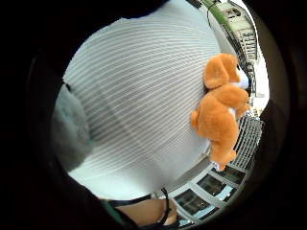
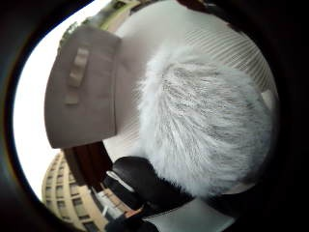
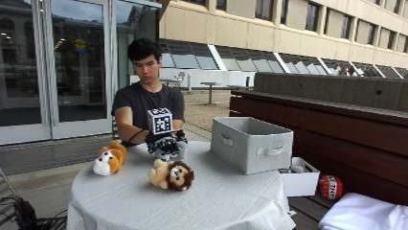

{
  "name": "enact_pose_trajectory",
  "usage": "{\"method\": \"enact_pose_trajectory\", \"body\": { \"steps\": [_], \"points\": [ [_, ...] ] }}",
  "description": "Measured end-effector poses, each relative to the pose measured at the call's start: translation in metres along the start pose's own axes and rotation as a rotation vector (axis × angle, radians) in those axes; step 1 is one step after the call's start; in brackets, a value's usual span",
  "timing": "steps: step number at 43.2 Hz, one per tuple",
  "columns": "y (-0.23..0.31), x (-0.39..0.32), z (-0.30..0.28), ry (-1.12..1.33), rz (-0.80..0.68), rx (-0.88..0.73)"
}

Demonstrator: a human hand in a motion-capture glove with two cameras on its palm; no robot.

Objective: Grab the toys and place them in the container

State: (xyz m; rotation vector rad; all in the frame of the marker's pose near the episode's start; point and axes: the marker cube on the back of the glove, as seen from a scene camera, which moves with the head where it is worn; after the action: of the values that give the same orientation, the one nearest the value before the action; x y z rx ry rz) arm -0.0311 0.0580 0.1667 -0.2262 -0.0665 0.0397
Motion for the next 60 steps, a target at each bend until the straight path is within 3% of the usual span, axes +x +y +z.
{"method": "enact_pose_trajectory", "body": {
  "steps": [10, 15, 19, 23, 26, 30, 32, 37, 40, 43, 51, 60],
  "points": [
    [0.008, -0.001, 0.015, 0.024, 0.008, -0.041],
    [-0.010, 0.003, 0.015, 0.005, 0.115, 0.122],
    [0.012, 0.003, 0.015, -0.006, 0.037, -0.017],
    [0.014, 0.004, 0.007, 0.043, 0.027, 0.005],
    [-0.003, 0.009, -0.008, 0.099, 0.068, 0.084],
    [-0.027, 0.013, -0.034, 0.130, 0.262, 0.281],
    [-0.027, 0.012, -0.053, 0.132, 0.287, 0.262],
    [-0.021, 0.009, -0.109, 0.146, 0.132, 0.235],
    [-0.025, -0.003, -0.148, 0.135, 0.201, 0.249],
    [-0.021, -0.025, -0.190, 0.100, 0.321, 0.152],
    [-0.043, -0.071, -0.256, 0.129, 0.040, 0.409],
    [-0.048, -0.154, -0.290, 0.136, -0.057, 0.453]
  ]
}}
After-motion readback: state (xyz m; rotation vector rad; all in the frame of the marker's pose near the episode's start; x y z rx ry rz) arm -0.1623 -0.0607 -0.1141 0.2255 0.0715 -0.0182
